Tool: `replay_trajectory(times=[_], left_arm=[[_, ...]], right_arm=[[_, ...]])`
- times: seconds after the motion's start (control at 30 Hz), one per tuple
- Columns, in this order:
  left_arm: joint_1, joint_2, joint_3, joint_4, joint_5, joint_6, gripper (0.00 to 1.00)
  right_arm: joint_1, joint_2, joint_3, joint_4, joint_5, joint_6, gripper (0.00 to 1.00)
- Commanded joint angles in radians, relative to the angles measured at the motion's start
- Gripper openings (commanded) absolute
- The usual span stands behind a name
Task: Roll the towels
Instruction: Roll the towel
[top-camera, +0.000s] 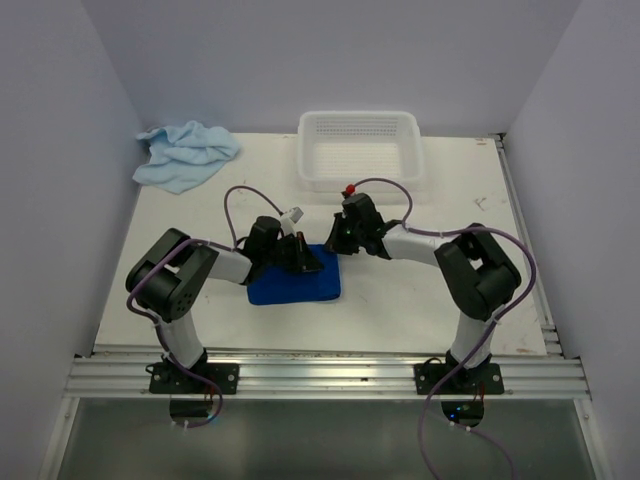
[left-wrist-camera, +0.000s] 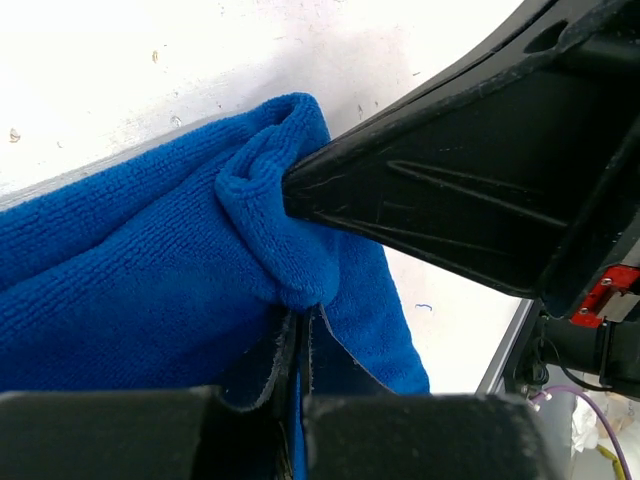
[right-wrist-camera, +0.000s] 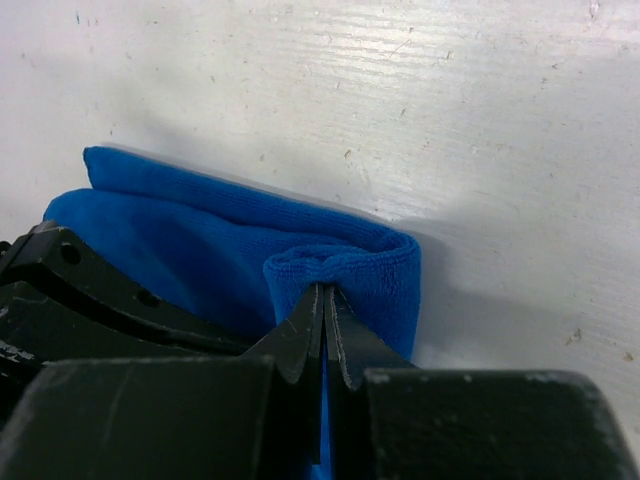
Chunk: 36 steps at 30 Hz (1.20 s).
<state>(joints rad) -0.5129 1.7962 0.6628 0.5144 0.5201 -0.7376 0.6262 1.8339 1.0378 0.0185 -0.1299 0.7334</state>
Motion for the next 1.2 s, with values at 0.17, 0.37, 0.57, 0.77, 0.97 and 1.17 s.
replay_trajectory(times=[0.17,0.37,0.57,0.77,0.97,1.17], left_arm=[[0.001,-0.057,0.015,-0.088,-0.009,0.084,0.13],[0.007,-0.178,0.046,-0.203,-0.060,0.133,0.12],[0.011,-0.215,0.106,-0.238,-0.086,0.149,0.09],[0.008,-0.176,0.120,-0.221,-0.038,0.103,0.02],[0.007,-0.205,0.037,-0.211,-0.037,0.087,0.01],[0.002,-0.196,-0.023,-0.168,-0.009,0.069,0.22]], right_arm=[[-0.006,0.047,0.015,0.029,-0.001,-0.012,0.00],[-0.006,0.038,0.007,0.023,0.009,-0.022,0.00],[-0.006,0.025,-0.001,0.018,0.013,-0.026,0.00],[-0.006,0.030,0.005,0.014,0.016,-0.029,0.00],[-0.006,0.037,0.013,0.009,0.016,-0.034,0.00],[-0.006,0.038,0.013,0.003,0.018,-0.037,0.00]])
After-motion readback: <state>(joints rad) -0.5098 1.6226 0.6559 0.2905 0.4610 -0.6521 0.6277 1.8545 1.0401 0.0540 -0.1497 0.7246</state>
